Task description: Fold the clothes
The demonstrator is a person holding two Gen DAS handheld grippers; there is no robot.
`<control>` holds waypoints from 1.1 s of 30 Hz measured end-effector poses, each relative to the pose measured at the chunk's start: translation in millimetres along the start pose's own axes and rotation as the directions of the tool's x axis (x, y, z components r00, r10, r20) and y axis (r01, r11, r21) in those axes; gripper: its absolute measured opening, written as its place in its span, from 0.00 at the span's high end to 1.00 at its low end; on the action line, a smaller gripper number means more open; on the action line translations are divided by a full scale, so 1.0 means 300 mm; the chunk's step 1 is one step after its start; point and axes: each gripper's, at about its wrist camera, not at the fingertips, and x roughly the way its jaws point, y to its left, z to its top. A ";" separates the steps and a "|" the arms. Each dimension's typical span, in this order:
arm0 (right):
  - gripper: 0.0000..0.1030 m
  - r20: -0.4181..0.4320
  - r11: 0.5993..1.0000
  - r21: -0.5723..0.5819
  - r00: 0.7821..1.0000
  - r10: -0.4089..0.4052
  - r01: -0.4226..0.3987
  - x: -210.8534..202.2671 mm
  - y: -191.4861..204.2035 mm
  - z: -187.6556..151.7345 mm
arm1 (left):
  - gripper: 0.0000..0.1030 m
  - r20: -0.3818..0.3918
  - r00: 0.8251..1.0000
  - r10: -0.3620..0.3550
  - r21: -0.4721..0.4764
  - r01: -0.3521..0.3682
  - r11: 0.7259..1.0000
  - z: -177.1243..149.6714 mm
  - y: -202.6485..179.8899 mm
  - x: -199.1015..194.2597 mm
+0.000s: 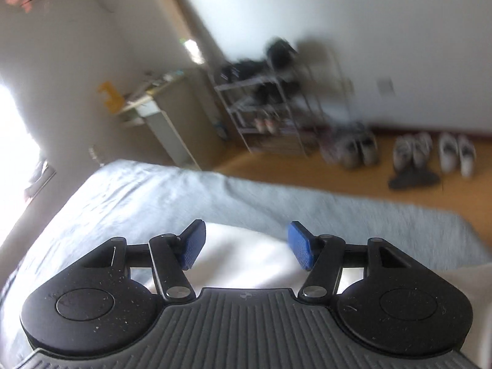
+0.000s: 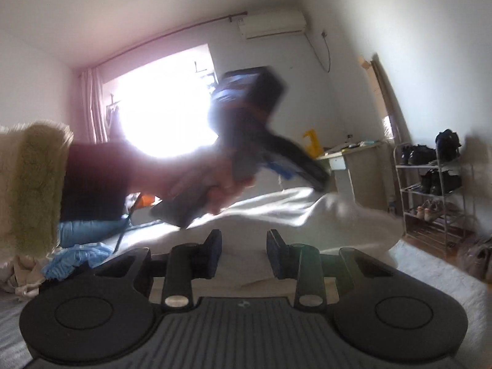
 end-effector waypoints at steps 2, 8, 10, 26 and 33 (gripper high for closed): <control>0.66 0.030 0.999 0.042 0.999 -0.013 0.012 -0.007 -0.047 0.049 | 0.42 0.019 1.000 0.012 -0.081 -0.010 0.997 -0.022 0.078 -0.086; 0.79 -0.127 0.964 0.159 0.973 -0.195 0.214 0.105 -0.261 0.057 | 0.42 0.074 0.996 -0.046 -0.030 0.048 0.998 -0.252 0.133 -0.391; 0.80 -0.167 0.932 0.238 0.957 -0.237 0.273 0.078 -0.319 0.029 | 0.42 0.087 0.994 -0.059 -0.028 0.062 0.998 -0.344 0.134 -0.476; 0.80 -0.430 0.942 0.017 0.853 -0.296 0.336 0.516 -0.226 0.239 | 0.41 0.221 0.956 -0.194 -0.156 0.231 0.960 -0.569 0.056 -0.561; 0.80 -0.413 0.983 -0.003 0.895 -0.168 0.184 0.584 -0.136 0.325 | 0.40 0.267 0.935 -0.234 -0.183 0.288 0.940 -0.601 0.081 -0.547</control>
